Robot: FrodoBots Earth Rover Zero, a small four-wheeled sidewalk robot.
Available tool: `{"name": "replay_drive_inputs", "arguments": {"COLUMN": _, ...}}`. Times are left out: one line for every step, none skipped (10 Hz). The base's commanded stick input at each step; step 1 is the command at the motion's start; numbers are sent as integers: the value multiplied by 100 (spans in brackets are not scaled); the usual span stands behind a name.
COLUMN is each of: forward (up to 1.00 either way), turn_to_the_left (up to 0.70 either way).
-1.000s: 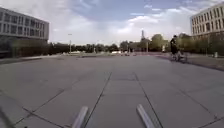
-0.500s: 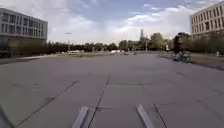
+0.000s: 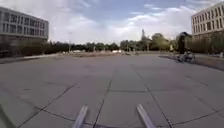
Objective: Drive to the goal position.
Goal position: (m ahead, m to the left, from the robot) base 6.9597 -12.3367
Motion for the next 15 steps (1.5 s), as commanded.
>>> {"name": "replay_drive_inputs", "arguments": {"forward": 70, "turn_to_the_left": 0}}
{"name": "replay_drive_inputs", "arguments": {"forward": 70, "turn_to_the_left": 0}}
{"name": "replay_drive_inputs", "arguments": {"forward": 70, "turn_to_the_left": 0}}
{"name": "replay_drive_inputs", "arguments": {"forward": 70, "turn_to_the_left": 0}}
{"name": "replay_drive_inputs", "arguments": {"forward": 70, "turn_to_the_left": 0}}
{"name": "replay_drive_inputs", "arguments": {"forward": 70, "turn_to_the_left": 0}}
{"name": "replay_drive_inputs", "arguments": {"forward": 70, "turn_to_the_left": -14}}
{"name": "replay_drive_inputs", "arguments": {"forward": 70, "turn_to_the_left": -14}}
{"name": "replay_drive_inputs", "arguments": {"forward": 70, "turn_to_the_left": -14}}
{"name": "replay_drive_inputs", "arguments": {"forward": 70, "turn_to_the_left": -14}}
{"name": "replay_drive_inputs", "arguments": {"forward": 70, "turn_to_the_left": -14}}
{"name": "replay_drive_inputs", "arguments": {"forward": 70, "turn_to_the_left": -14}}
{"name": "replay_drive_inputs", "arguments": {"forward": 70, "turn_to_the_left": -14}}
{"name": "replay_drive_inputs", "arguments": {"forward": 70, "turn_to_the_left": -14}}
{"name": "replay_drive_inputs", "arguments": {"forward": 70, "turn_to_the_left": -14}}
